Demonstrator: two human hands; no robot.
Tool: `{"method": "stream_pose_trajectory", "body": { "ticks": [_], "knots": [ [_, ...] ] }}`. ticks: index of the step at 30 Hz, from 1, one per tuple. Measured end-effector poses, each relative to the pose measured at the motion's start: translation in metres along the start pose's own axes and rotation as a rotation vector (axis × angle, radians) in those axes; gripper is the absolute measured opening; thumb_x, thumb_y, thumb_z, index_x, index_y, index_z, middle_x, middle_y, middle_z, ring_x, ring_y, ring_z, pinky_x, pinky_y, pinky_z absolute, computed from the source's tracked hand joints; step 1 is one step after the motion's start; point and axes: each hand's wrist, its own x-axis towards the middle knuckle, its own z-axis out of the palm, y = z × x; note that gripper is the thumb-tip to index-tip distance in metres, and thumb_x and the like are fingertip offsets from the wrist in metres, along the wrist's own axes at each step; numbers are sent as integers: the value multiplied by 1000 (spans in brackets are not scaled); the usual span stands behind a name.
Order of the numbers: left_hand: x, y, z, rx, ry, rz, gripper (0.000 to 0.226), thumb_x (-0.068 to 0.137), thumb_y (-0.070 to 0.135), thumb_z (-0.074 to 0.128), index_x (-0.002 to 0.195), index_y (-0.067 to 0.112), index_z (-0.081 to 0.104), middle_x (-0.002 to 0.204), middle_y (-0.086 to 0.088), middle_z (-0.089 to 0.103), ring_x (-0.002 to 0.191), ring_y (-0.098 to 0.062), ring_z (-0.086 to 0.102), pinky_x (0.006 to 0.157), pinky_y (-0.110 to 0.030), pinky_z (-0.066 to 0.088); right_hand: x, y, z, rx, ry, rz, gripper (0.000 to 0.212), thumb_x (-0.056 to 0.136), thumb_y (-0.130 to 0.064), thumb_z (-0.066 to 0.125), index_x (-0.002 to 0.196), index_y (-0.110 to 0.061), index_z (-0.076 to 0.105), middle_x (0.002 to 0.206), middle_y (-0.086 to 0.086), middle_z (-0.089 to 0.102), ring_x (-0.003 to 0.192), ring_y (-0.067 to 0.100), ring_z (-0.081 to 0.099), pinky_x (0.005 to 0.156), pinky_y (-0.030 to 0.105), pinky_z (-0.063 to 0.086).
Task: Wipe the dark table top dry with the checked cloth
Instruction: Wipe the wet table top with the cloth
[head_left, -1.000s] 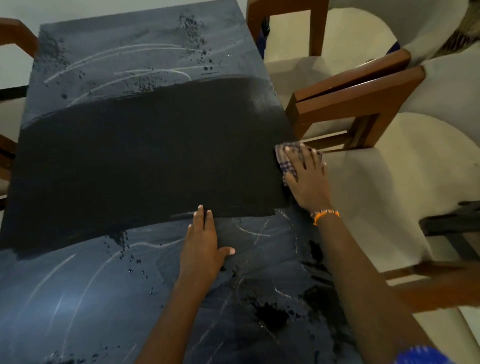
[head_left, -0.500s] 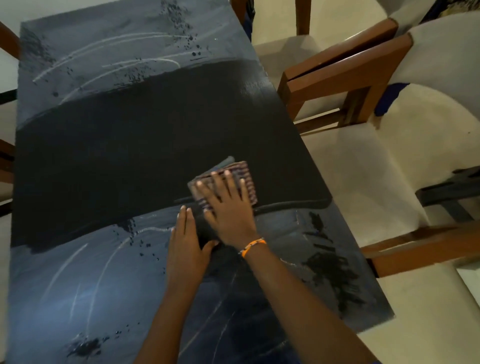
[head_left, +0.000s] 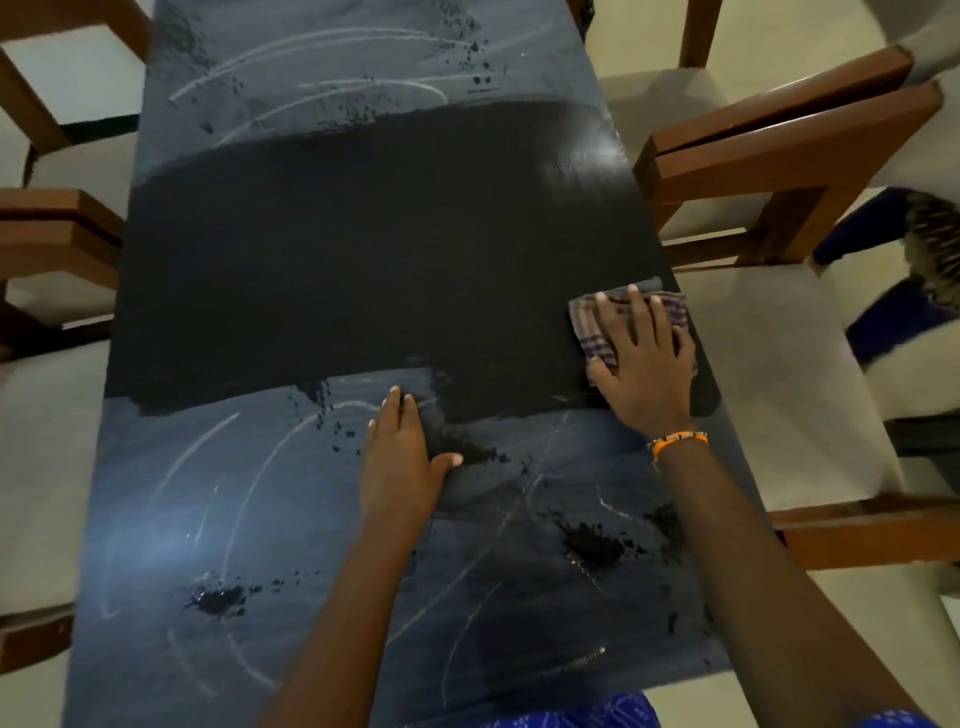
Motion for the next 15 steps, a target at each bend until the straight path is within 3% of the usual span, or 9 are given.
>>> {"method": "stream_pose_trajectory", "body": {
  "ticks": [7,10,15],
  "knots": [
    [-2,-23,-7,-184,56,113,74,88,34,58,146,11,19,158,-1,9,144,-24,10,117,-35,8,-9,-58,15,2,2,-17,72,83,-45,34,149,-24,16,158,11,14,145,36,7,115,55,3],
    [-6,-56,-23,-184,124,185,66,90,25,54,145,9,21,157,-4,13,144,-21,10,117,-31,1,-21,-124,27,30,12,-44,70,85,-42,38,149,-23,18,157,11,17,145,36,11,115,54,7],
    [-13,-139,-61,-185,156,117,62,90,14,52,145,7,22,156,-7,15,145,-21,9,117,-34,2,-36,-262,49,59,-27,-159,69,85,-40,37,149,-23,18,157,12,19,145,34,14,117,51,7]
  ]
}}
